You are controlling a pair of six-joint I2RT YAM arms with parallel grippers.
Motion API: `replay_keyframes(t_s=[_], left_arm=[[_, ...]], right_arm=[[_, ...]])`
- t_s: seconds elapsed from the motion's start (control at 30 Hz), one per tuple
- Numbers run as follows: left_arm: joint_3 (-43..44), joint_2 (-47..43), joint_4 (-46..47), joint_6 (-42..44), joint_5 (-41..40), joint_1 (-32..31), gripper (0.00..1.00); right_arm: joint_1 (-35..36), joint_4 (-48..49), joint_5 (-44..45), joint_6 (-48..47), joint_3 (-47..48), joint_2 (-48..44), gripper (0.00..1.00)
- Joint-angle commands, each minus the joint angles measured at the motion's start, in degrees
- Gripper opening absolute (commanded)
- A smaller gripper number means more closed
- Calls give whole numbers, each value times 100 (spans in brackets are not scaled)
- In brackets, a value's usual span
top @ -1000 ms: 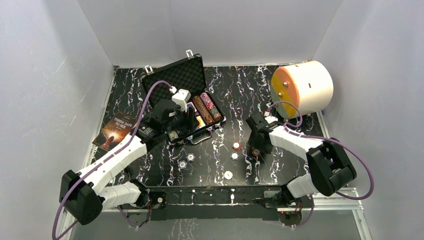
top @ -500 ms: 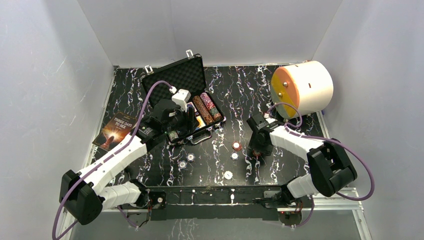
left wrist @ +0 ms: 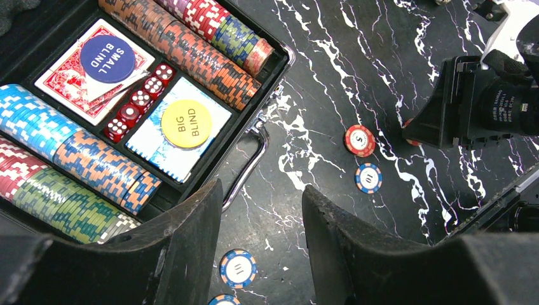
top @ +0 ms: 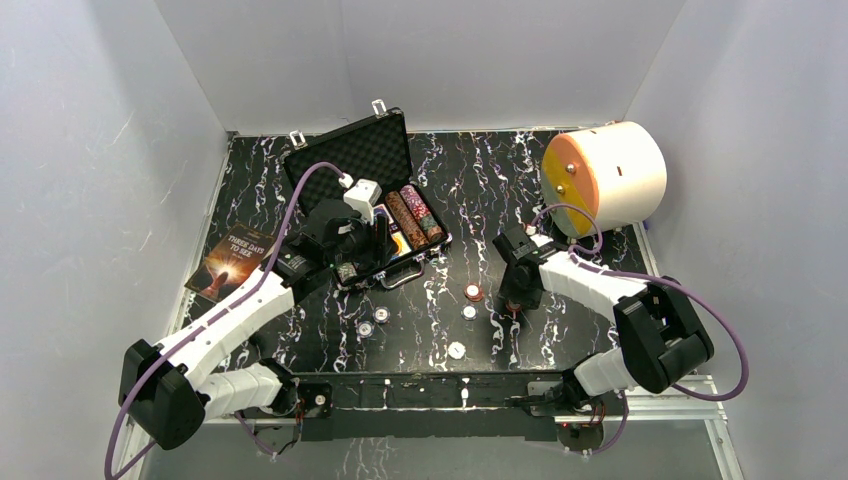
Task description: Pack up texas hold em set
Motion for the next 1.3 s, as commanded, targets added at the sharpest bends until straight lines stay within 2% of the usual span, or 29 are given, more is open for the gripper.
replay_keyframes(t_s=[0.0, 0.17, 0.5, 1.0, 1.27], left_arm=[[16, -59, 28, 24, -50, 4, 48], [-1, -67, 53, 25, -59, 6, 48], [-2, -97, 42, 28, -140, 8, 48], [-21, -183, 12, 65, -348, 8, 48], [-37, -221, -15, 93, -401, 8, 49]], right_arm=[[-19, 135, -32, -72, 107, -26, 45], [-23, -73, -227, -141, 418, -62, 48], [96, 194, -715, -285, 720, 34, 49], [718, 151, -342, -477, 1693, 1080, 50], [868, 180, -414, -541, 1760, 1329, 51]])
